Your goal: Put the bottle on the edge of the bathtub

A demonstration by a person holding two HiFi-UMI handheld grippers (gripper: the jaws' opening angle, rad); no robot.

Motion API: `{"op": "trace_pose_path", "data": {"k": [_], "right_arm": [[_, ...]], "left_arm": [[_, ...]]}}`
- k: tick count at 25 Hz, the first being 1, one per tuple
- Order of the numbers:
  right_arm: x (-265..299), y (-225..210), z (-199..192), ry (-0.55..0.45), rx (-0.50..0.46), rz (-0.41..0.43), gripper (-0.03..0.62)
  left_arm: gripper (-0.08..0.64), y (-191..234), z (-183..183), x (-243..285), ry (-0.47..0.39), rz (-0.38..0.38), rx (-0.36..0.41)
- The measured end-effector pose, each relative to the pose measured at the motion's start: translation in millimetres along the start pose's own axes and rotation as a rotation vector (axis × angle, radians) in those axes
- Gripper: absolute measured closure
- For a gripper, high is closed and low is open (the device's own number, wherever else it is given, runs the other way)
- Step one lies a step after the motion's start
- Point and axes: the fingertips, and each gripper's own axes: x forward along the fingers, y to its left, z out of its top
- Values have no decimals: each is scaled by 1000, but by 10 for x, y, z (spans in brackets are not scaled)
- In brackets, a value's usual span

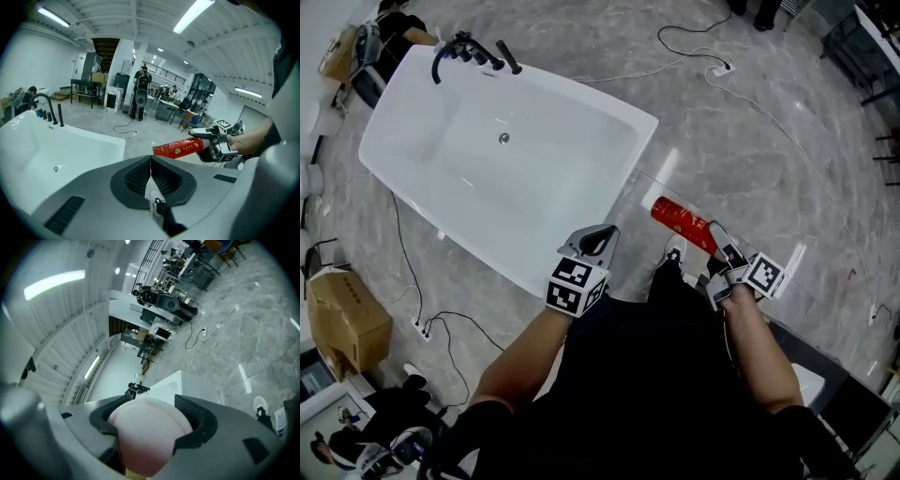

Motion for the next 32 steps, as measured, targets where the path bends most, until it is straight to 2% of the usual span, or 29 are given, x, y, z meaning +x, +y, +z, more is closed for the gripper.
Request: {"op": "trace_pose_path", "data": {"k": [2,6,12,16,20,25,32], "right_arm": [[116,-249,47,45,-7,-57,276],[467,-767,-34,123,-5,-106,276],[907,-1661,-270,217,-38,-227,276],[1284,-2197,-469,300,-121,-287,276],[1687,-2619,-779,432,-310,-334,276],[2152,-3107,-1100,589,-601,-374,276],[2711,-3663,-1574,803,-999,-338,276]], "left_arm": [[543,-37,-39,231,42,2,9],[543,-49,-235,654,115,-15,3],[543,-106,-677,1233,197,-44,-61],[543,-47,-1103,1582,294,-38,11],[543,10,-1528,1829,376,-71,-2],[544,221,-1913,2128,423,-52,-38],[543,352,-2459,2481,490,-69,-98]]}}
